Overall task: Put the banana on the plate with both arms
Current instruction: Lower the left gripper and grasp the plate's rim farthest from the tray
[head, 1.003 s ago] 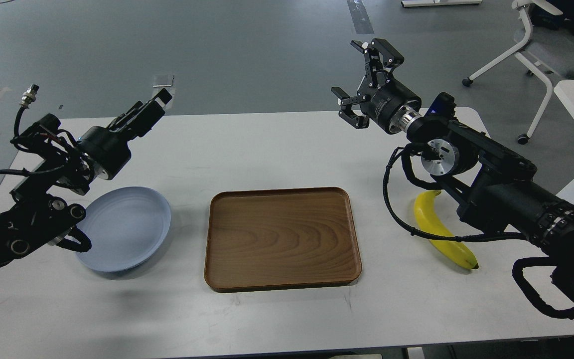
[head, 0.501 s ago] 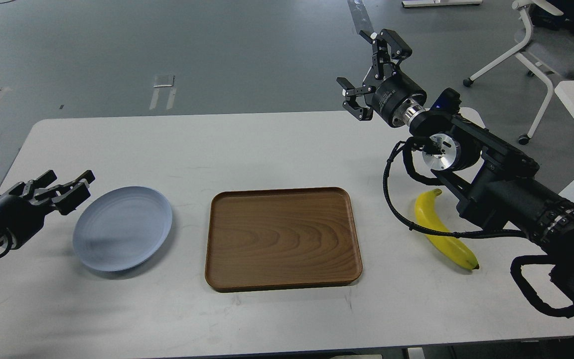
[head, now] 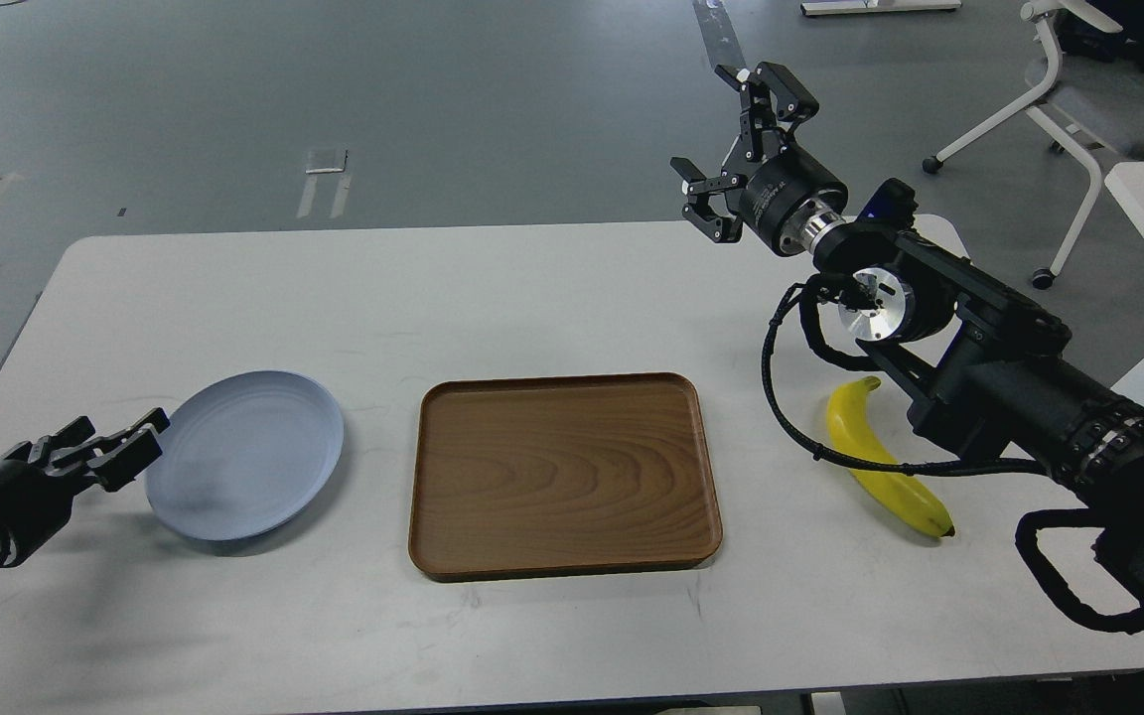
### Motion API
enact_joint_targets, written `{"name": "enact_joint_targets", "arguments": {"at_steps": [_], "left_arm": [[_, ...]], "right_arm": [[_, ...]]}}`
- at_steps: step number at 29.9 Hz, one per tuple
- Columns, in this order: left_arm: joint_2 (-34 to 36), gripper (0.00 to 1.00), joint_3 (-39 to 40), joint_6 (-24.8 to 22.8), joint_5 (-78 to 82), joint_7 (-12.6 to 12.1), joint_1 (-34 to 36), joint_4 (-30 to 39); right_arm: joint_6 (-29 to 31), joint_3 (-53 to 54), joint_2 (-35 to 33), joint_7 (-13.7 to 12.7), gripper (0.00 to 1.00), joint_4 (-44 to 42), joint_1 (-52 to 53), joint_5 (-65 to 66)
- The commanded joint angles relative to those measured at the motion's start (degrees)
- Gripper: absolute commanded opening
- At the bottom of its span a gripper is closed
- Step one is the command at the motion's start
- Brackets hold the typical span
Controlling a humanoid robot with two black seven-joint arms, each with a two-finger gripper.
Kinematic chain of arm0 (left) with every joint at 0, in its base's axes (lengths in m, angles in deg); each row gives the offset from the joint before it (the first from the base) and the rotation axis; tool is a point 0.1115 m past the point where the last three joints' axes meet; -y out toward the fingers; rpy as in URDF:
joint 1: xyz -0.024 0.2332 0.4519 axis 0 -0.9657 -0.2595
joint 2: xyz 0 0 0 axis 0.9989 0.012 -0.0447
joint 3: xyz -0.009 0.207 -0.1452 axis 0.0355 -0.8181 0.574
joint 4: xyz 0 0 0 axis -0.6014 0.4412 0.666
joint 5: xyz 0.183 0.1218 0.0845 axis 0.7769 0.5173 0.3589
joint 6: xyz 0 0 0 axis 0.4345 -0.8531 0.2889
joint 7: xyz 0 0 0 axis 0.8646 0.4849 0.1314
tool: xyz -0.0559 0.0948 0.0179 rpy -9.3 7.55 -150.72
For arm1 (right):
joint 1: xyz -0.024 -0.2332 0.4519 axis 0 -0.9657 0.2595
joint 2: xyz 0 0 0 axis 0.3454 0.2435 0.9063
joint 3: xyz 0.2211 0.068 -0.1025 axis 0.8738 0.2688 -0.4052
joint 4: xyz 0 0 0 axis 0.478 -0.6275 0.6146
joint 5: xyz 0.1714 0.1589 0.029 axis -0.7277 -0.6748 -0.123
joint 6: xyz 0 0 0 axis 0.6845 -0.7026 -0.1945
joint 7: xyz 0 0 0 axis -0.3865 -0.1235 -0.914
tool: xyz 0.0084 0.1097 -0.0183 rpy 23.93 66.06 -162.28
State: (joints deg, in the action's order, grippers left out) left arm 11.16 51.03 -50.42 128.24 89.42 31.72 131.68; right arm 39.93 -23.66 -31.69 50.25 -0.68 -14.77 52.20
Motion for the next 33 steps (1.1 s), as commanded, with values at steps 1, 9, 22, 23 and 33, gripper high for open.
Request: {"name": "enact_joint_targets", "arguments": {"at_steps": [1, 9, 22, 23, 33], "left_arm": [[-0.2, 0.88, 0.0, 0.1, 0.0, 0.4, -1.3, -1.5], [-1.0, 0.65, -0.1, 0.1, 0.1, 0.6, -2.0, -2.4], [-2.4, 0.64, -0.1, 0.0, 0.1, 0.7, -2.0, -2.6], [-2.9, 0.64, -0.2, 0.0, 0.1, 0.7, -2.2, -2.9], [-4.3, 0.05, -0.1, -0.1, 0.0, 2.3, -3.8, -7.1]], "right_arm": [[0.0, 0.0, -0.3, -0.2, 1.0, -0.1, 0.5, 0.0], [-0.3, 0.0, -0.3, -0.2, 1.0, -0.3, 0.4, 0.0], [-0.7, -0.3, -0.4, -0.3, 1.0, -0.3, 0.2, 0.0], [-0.8, -0.3, -0.4, -0.3, 1.0, -0.3, 0.1, 0.0], [-1.6, -0.3, -0.3, -0.3, 1.0, -0.3, -0.4, 0.0]]}}
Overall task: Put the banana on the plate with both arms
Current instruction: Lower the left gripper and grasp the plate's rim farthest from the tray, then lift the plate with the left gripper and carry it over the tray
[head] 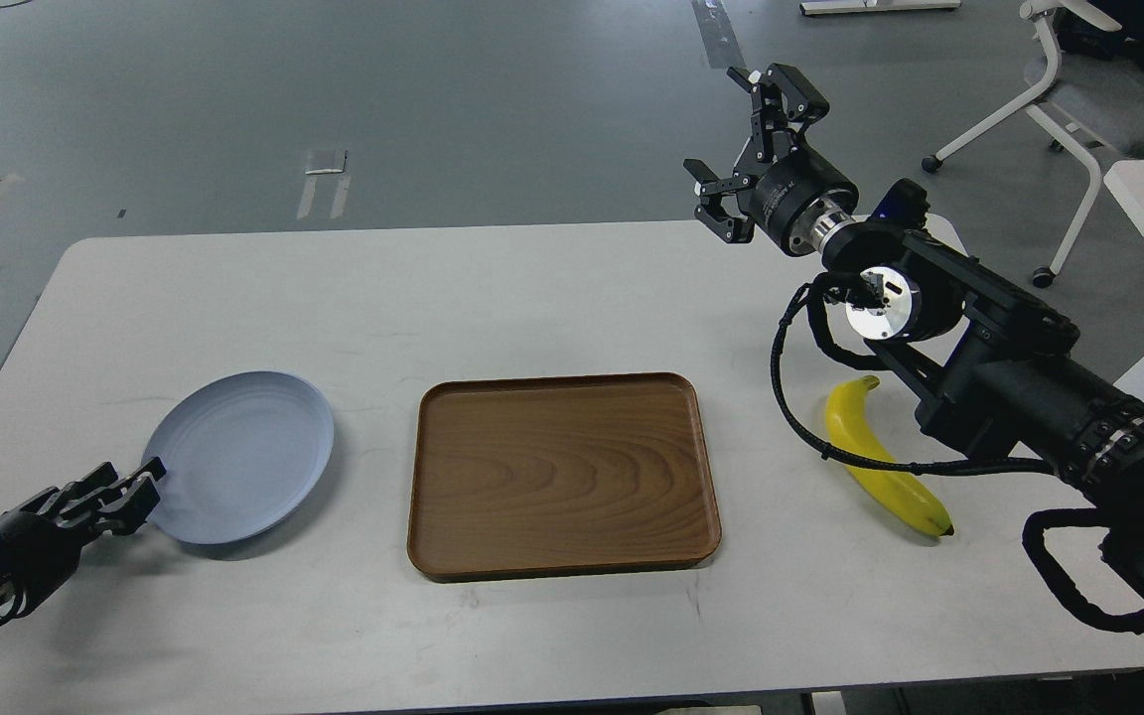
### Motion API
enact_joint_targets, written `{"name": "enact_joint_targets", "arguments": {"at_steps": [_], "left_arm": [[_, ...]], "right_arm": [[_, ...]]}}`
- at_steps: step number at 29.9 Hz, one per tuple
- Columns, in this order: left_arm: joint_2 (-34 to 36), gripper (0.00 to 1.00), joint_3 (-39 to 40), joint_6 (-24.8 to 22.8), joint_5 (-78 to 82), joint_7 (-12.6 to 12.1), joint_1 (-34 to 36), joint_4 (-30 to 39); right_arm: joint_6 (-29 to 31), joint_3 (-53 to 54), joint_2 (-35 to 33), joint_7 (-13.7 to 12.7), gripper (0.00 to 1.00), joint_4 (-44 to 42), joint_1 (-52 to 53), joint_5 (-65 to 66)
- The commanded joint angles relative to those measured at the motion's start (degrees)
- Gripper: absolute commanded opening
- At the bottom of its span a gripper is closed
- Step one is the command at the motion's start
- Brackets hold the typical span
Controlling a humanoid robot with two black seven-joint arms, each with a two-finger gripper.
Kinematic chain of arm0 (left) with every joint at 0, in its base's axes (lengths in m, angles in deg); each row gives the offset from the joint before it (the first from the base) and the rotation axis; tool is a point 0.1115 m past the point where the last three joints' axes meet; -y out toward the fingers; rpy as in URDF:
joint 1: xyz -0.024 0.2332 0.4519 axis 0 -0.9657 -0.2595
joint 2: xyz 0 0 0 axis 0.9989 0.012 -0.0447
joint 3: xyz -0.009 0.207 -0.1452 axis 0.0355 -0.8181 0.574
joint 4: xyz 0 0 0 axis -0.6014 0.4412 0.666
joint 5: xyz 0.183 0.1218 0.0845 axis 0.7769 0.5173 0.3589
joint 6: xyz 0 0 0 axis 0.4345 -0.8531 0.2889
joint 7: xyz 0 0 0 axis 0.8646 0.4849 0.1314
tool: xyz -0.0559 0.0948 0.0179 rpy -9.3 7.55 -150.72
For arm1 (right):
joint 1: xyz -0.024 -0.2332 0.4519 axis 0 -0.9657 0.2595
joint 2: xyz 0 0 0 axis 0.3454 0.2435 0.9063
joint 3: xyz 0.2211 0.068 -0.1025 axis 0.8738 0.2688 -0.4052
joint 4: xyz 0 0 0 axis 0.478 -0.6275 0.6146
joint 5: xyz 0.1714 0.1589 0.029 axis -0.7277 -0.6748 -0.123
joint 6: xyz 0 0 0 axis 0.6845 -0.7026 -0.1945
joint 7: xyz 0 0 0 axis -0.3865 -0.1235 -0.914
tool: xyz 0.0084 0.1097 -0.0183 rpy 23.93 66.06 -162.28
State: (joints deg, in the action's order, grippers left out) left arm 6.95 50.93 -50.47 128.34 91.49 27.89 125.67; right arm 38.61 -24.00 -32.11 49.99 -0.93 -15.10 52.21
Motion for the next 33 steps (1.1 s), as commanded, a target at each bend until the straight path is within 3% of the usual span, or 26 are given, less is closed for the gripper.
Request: {"name": "enact_joint_targets", "arguments": {"at_steps": [1, 19, 21, 23, 28, 33], "left_arm": [[-0.2, 0.03, 0.0, 0.0, -0.1, 0.3, 0.1, -1.2], [0.8, 0.0, 0.8, -0.4, -0.3, 0.3, 2.7, 0.3], [1.8, 0.0, 1.2, -1.0, -1.1, 0.3, 4.3, 1.8], [6.3, 0.0, 2.6, -1.1, -4.6, 0.3, 7.1, 9.3], [11.6, 0.0, 2.7, -1.1, -5.0, 0.3, 12.9, 19.3], [10.0, 0.0, 2.1, -1.5, -2.1, 0.3, 16.8, 19.2]], "right_arm": [[-0.3, 0.0, 0.1, 0.1, 1.0, 0.0, 0.0, 0.0], [-2.6, 0.1, 0.1, 0.2, 1.0, 0.0, -0.6, 0.0], [-2.7, 0.1, 0.0, 0.2, 1.0, 0.0, -0.6, 0.0], [-2.9, 0.1, 0.0, 0.3, 1.0, 0.0, -0.6, 0.0], [-3.0, 0.1, 0.0, 0.3, 1.0, -0.1, -0.6, 0.0], [-4.0, 0.1, 0.1, 0.3, 1.0, -0.1, -0.6, 0.0]]}}
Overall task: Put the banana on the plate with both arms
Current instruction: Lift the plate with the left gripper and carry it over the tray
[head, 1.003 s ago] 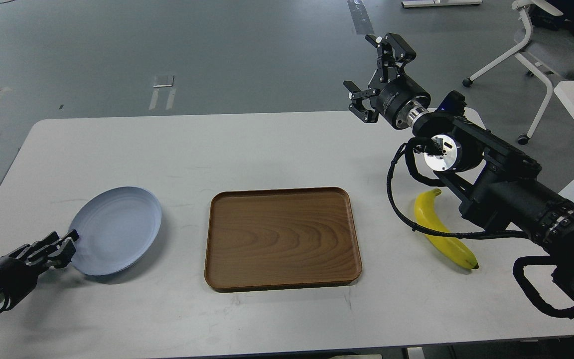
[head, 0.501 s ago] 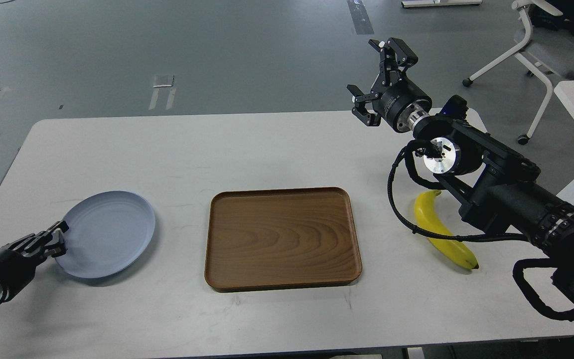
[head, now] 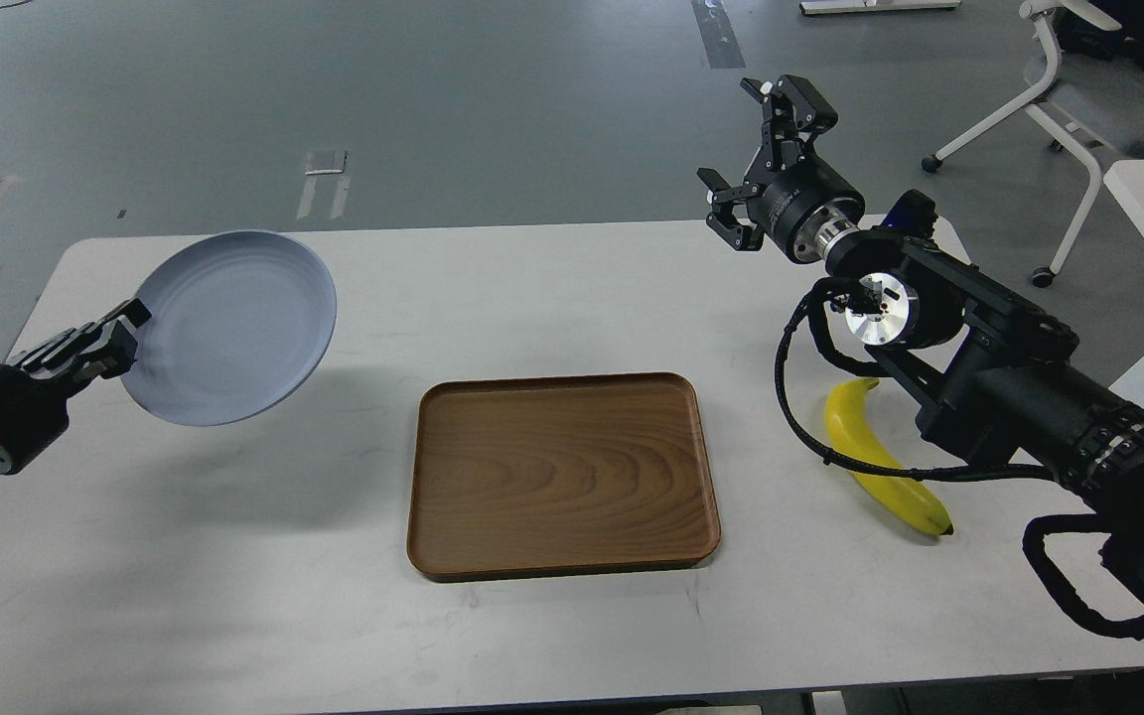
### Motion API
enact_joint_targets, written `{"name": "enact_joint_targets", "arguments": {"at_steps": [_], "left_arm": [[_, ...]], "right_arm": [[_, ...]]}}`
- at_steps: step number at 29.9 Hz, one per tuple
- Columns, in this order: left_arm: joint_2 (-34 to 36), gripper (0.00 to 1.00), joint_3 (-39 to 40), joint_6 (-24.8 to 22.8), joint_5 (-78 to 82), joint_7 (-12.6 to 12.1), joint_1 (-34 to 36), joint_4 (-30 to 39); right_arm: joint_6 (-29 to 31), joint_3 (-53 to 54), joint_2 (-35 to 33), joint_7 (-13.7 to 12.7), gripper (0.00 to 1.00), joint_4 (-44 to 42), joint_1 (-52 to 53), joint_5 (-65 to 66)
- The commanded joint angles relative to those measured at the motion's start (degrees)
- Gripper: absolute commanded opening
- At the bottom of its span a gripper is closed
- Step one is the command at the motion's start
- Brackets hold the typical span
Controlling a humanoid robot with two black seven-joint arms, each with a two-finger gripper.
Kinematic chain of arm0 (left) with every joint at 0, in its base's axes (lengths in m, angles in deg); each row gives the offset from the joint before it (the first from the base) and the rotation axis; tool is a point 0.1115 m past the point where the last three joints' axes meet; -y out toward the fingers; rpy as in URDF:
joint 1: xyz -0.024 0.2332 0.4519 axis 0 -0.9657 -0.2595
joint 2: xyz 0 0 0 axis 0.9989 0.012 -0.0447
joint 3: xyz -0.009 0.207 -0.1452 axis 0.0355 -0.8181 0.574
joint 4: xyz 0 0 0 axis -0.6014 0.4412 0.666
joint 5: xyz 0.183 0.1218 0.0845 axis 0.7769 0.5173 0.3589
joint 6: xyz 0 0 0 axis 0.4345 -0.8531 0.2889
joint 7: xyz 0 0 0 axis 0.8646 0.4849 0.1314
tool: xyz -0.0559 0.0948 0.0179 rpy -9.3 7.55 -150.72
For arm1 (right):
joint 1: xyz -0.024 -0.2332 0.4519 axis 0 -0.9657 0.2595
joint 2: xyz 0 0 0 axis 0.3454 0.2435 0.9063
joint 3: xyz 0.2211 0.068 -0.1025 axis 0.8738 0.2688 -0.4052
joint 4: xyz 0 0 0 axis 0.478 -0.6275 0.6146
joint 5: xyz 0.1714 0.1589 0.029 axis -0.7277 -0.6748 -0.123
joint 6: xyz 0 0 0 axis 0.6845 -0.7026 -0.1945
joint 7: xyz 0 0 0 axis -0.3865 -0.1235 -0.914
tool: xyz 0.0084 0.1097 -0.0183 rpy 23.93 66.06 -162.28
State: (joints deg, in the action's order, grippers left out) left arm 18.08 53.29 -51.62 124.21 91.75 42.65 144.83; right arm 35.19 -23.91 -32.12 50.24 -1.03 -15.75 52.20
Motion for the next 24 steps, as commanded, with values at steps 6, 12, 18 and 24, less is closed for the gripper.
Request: {"name": "enact_joint_targets", "arguments": {"at_steps": [6, 12, 18, 24], "left_arm": [[-11.6, 0.0, -0.6, -0.8, 11.5, 0.0, 4.3, -0.5], [-21.8, 0.0, -1.0, -2.1, 17.5, 0.0, 4.6, -4.8], [-27.1, 0.0, -6.7, -2.4, 18.4, 0.0, 7.5, -9.3], [-31.7, 0.0, -8.8, -2.4, 18.4, 0.0, 7.6, -11.6]], "right_arm": [[-1.7, 0.0, 0.1, -0.1, 1.0, 0.0, 0.1, 0.0], [-1.6, 0.0, -0.9, -0.2, 1.0, 0.0, 0.9, 0.0], [-1.3, 0.1, -3.0, -0.7, 1.0, 0.1, 2.4, -0.1], [-1.3, 0.1, -3.4, -0.9, 1.0, 0.0, 3.0, -0.1]]}}
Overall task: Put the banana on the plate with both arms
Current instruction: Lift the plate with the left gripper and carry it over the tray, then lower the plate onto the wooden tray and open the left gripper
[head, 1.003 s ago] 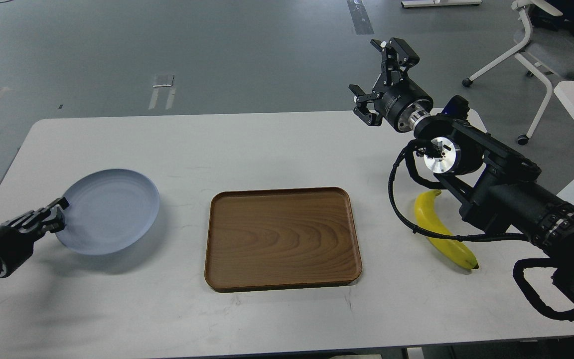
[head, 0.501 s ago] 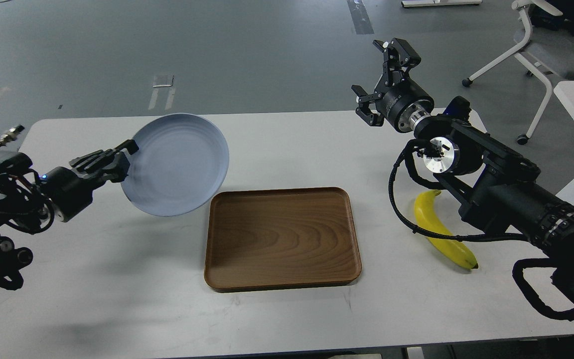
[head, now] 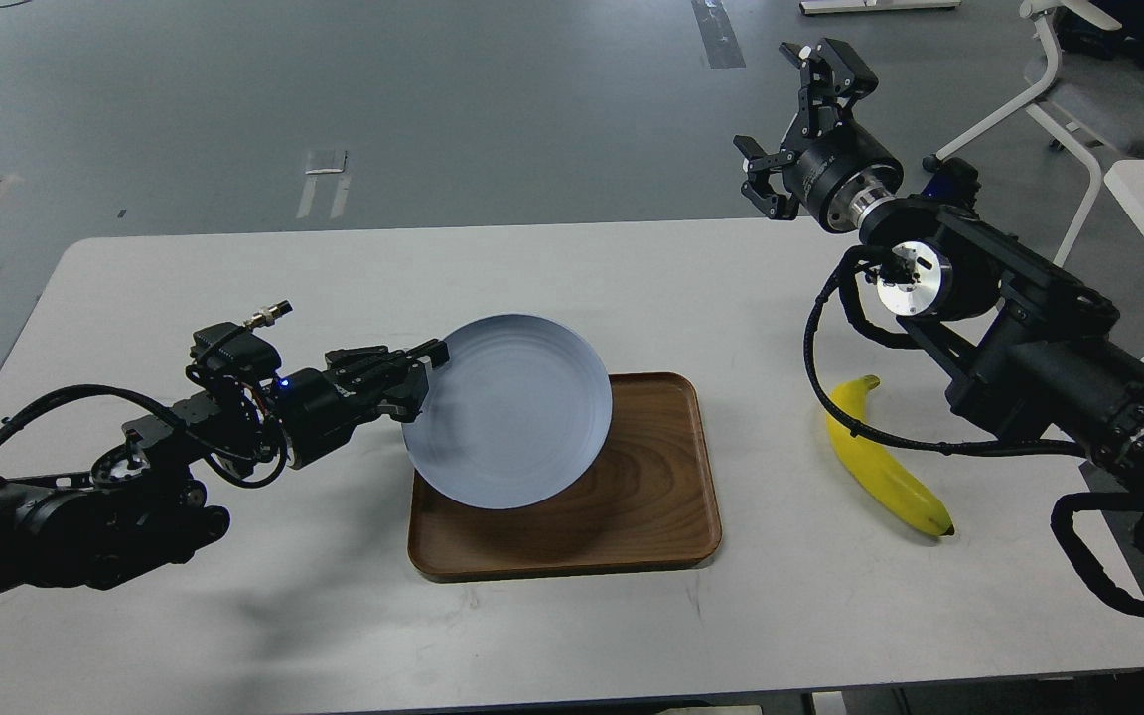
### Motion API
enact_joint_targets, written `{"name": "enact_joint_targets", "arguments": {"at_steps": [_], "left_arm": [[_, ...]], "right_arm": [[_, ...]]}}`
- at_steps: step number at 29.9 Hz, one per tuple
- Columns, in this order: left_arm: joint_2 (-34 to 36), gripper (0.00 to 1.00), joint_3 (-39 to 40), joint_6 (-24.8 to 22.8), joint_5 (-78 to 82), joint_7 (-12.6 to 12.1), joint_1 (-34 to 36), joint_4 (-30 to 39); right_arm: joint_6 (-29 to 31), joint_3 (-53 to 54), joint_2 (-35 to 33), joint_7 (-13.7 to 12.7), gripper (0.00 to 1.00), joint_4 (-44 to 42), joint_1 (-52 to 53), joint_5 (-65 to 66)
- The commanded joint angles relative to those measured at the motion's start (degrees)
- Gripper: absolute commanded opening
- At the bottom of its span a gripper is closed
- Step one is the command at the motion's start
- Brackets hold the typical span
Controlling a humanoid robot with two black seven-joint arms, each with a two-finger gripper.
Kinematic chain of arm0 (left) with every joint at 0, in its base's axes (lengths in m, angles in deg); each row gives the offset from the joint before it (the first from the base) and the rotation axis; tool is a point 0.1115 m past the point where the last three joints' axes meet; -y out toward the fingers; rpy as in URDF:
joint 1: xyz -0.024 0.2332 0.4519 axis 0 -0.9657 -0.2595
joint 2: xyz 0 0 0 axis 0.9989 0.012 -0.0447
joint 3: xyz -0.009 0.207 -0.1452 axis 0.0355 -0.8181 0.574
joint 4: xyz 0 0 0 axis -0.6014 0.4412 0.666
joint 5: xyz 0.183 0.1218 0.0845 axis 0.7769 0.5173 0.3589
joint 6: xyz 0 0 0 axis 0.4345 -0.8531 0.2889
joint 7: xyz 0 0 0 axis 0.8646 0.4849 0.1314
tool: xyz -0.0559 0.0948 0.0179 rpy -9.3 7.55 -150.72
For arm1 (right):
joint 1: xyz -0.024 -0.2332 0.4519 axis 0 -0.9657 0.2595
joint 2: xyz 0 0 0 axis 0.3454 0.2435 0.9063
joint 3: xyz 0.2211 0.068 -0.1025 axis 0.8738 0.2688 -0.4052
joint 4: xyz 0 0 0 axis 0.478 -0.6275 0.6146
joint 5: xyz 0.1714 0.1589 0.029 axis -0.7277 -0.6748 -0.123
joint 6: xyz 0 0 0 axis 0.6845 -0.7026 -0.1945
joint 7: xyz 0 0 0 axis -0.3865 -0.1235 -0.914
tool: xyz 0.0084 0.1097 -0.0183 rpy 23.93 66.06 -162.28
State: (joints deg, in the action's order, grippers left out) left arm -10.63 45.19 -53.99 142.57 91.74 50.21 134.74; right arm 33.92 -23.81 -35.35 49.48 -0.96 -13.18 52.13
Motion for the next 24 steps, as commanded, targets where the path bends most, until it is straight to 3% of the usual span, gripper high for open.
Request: {"name": "enact_joint_targets", "arguments": {"at_steps": [1, 9, 24], "left_arm": [[-3.6, 0.0, -0.7, 0.0, 0.0, 0.0, 0.0, -1.7], [-11.1, 0.0, -3.4, 0.0, -0.2, 0.0, 0.0, -10.4], [-12.5, 0.0, -6.9, 0.0, -0.2, 0.0, -0.6, -12.2]], "right_arm": [[-0.1, 0.0, -0.2, -0.1, 1.0, -0.1, 0.4, 0.0], [-0.3, 0.5, -0.3, -0.1, 1.0, -0.6, 1.5, 0.0], [-0.3, 0.5, -1.4, -0.1, 1.0, -0.6, 1.4, 0.0]]}}
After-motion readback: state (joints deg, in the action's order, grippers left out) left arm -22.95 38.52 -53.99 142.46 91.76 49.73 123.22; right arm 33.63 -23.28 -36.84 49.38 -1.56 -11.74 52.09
